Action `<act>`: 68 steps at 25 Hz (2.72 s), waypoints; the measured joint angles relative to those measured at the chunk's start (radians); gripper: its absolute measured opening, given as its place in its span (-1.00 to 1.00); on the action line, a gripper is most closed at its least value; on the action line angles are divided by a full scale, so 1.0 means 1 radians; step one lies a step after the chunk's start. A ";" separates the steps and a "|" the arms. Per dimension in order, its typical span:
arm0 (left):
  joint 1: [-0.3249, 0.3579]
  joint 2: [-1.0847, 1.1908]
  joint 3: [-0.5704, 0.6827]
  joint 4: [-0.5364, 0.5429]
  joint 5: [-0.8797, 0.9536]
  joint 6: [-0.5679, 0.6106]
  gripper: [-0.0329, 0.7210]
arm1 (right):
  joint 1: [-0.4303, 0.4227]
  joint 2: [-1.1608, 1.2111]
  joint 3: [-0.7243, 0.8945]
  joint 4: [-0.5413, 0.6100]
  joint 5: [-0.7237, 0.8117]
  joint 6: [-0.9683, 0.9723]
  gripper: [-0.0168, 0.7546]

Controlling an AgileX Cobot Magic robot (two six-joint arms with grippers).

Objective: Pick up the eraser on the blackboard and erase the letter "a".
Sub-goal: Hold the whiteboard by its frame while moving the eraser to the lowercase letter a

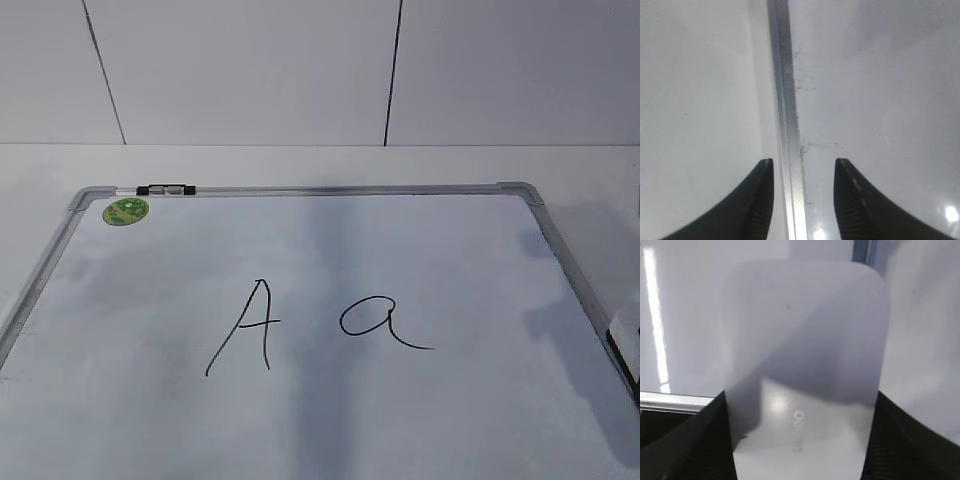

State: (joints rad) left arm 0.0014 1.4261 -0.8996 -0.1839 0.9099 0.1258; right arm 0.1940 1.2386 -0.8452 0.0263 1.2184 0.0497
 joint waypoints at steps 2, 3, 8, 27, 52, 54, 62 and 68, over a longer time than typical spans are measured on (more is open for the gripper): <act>0.000 0.039 0.000 0.009 -0.027 0.022 -0.11 | 0.000 0.000 0.000 0.000 0.000 0.000 0.48; 0.002 0.060 0.000 0.011 -0.042 0.027 -0.11 | 0.000 0.000 0.000 0.000 0.000 0.000 0.48; 0.020 0.152 -0.017 0.003 -0.082 0.058 -0.11 | 0.000 0.000 0.000 0.000 0.000 0.000 0.48; 0.022 0.364 -0.144 -0.043 -0.094 0.087 -0.29 | 0.000 0.000 0.000 0.000 0.000 0.002 0.48; 0.022 0.415 -0.162 -0.043 -0.125 0.089 -0.49 | 0.000 0.000 0.000 -0.001 0.000 0.002 0.48; 0.022 0.419 -0.166 -0.043 -0.121 0.089 -0.53 | 0.000 0.000 0.000 -0.001 0.000 0.002 0.48; 0.023 0.429 -0.177 -0.050 -0.106 0.082 -0.82 | 0.000 0.000 0.000 -0.001 -0.002 0.002 0.48; 0.025 0.429 -0.177 -0.055 -0.105 0.070 -0.87 | 0.000 0.000 0.000 -0.001 -0.002 0.002 0.48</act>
State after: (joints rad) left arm 0.0263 1.8548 -1.0765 -0.2387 0.8045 0.1954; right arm 0.1940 1.2386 -0.8452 0.0256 1.2164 0.0515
